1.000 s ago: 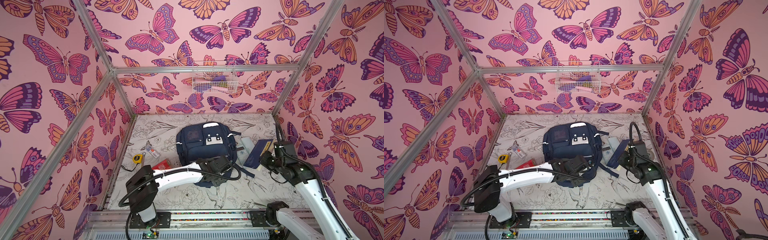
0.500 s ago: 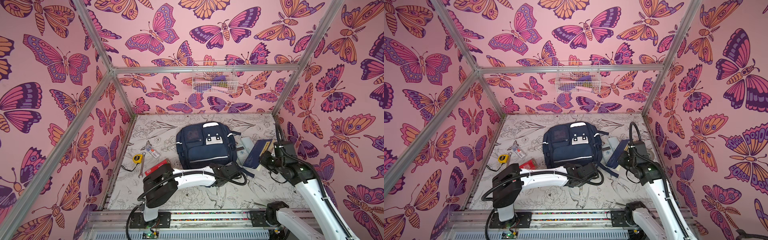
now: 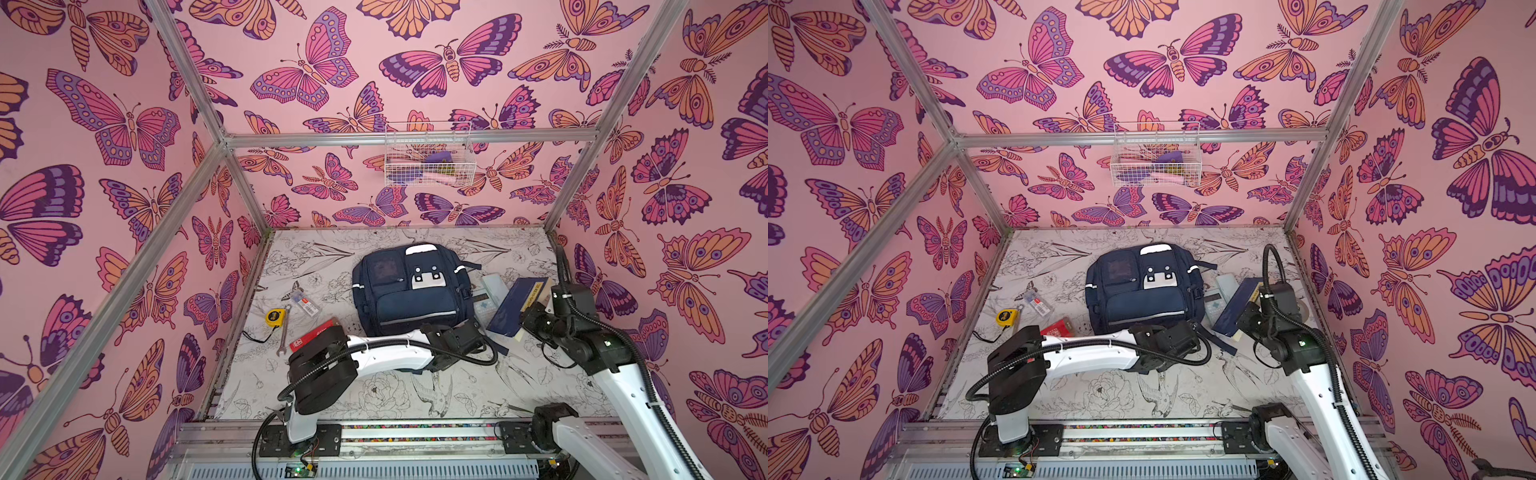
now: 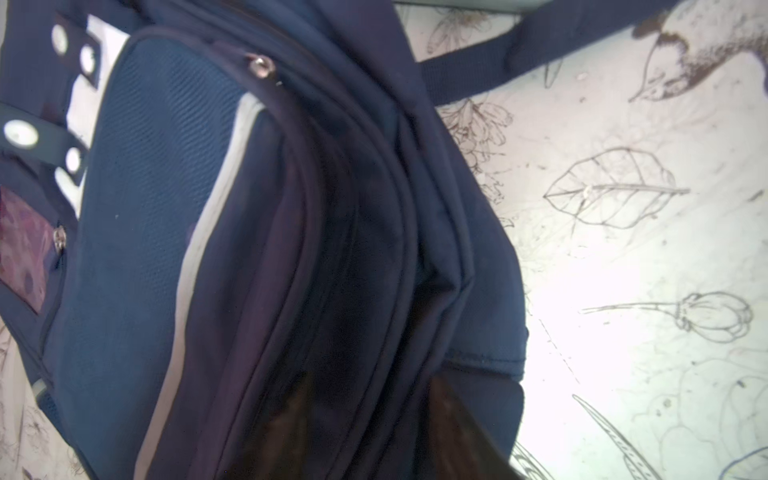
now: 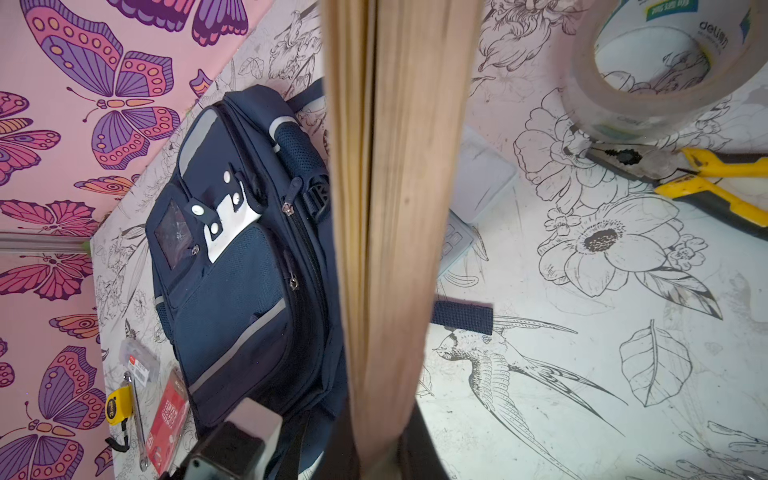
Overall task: Pack the student bag
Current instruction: 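Pinch the backpack's side fabric with the left gripper while the right holds the book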
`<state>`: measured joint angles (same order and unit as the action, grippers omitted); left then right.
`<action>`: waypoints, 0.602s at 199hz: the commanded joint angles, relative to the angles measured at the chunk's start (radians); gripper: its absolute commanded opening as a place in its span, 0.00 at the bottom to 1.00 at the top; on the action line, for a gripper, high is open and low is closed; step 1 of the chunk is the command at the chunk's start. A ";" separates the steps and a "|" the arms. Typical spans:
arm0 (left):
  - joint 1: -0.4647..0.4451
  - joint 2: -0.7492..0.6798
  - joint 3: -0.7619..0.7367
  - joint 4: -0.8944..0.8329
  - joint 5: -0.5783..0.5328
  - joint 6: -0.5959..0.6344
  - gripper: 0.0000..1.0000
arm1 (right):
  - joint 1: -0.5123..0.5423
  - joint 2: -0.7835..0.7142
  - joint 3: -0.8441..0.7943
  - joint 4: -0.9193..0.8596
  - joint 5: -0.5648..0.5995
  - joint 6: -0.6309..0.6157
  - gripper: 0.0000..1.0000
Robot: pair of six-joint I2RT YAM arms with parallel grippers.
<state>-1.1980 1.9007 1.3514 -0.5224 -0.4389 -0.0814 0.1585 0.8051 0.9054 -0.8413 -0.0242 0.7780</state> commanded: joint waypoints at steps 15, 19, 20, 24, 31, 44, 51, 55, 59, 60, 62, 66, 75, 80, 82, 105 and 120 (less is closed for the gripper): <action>0.006 0.031 0.018 0.009 0.027 0.027 0.23 | -0.010 -0.021 0.005 0.021 -0.004 -0.005 0.00; 0.007 0.031 0.017 0.009 0.032 0.027 0.22 | -0.010 -0.023 0.005 0.021 -0.005 -0.005 0.00; 0.007 0.031 0.017 0.009 0.033 0.028 0.21 | -0.010 -0.023 0.004 0.021 -0.005 -0.005 0.00; 0.006 0.029 0.016 0.009 0.037 0.029 0.21 | -0.010 -0.023 0.004 0.021 -0.004 -0.005 0.00; 0.007 0.027 0.015 0.011 0.045 0.028 0.21 | -0.010 -0.026 0.006 0.019 -0.005 -0.005 0.00; 0.007 0.021 0.011 0.015 0.080 0.037 0.23 | -0.011 -0.028 0.006 0.019 -0.004 -0.004 0.00; 0.006 0.019 0.008 0.019 0.101 0.037 0.27 | -0.011 -0.029 0.006 0.019 -0.003 -0.003 0.00; 0.006 0.019 0.008 0.021 0.112 0.039 0.31 | -0.011 -0.029 0.005 0.019 -0.003 -0.003 0.00; 0.006 0.018 0.007 0.024 0.131 0.042 0.36 | -0.011 -0.028 0.006 0.019 -0.002 -0.003 0.00; 0.007 0.018 0.007 0.024 0.136 0.043 0.37 | -0.012 -0.029 0.005 0.019 -0.002 -0.003 0.00; 0.006 0.020 0.006 0.025 0.146 0.043 0.39 | -0.012 -0.029 0.004 0.019 -0.003 -0.003 0.00; 0.007 0.021 0.006 0.027 0.164 0.046 0.43 | -0.012 -0.029 0.004 0.019 -0.002 -0.003 0.00; 0.005 0.031 0.009 0.030 0.186 0.047 0.48 | -0.012 -0.029 0.004 0.018 -0.003 -0.002 0.00; 0.003 0.039 0.013 0.029 0.191 0.045 0.49 | -0.012 -0.029 0.003 0.019 -0.003 -0.002 0.00; 0.003 0.042 0.016 0.029 0.192 0.045 0.49 | -0.013 -0.029 0.003 0.019 -0.003 -0.002 0.00; 0.007 0.079 0.039 0.030 0.148 0.033 0.41 | -0.014 -0.033 0.001 0.018 -0.007 0.000 0.00; 0.017 0.097 0.055 0.027 0.119 0.018 0.27 | -0.014 -0.039 0.003 0.012 -0.004 -0.003 0.00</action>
<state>-1.1873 1.9518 1.3777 -0.4973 -0.3294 -0.0513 0.1509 0.7887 0.9020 -0.8417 -0.0273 0.7780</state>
